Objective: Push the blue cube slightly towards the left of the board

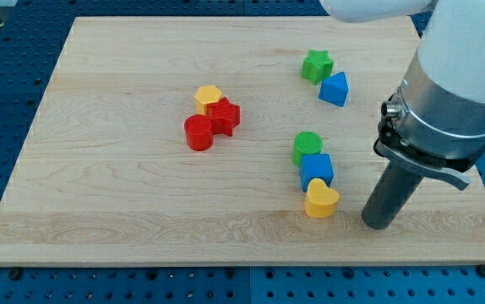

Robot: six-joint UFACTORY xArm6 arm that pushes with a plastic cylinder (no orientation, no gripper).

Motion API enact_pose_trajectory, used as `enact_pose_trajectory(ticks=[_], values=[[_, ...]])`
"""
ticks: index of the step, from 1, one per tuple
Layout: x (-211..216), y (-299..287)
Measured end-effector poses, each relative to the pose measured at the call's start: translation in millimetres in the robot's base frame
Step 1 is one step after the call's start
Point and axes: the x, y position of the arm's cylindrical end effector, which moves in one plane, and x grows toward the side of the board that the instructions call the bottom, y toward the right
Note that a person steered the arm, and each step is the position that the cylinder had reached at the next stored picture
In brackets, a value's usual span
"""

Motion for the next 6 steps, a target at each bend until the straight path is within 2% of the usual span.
enact_pose_trajectory(ticks=[1,4,6], values=[[-22,-25],[-67,-48],[-78,-76]])
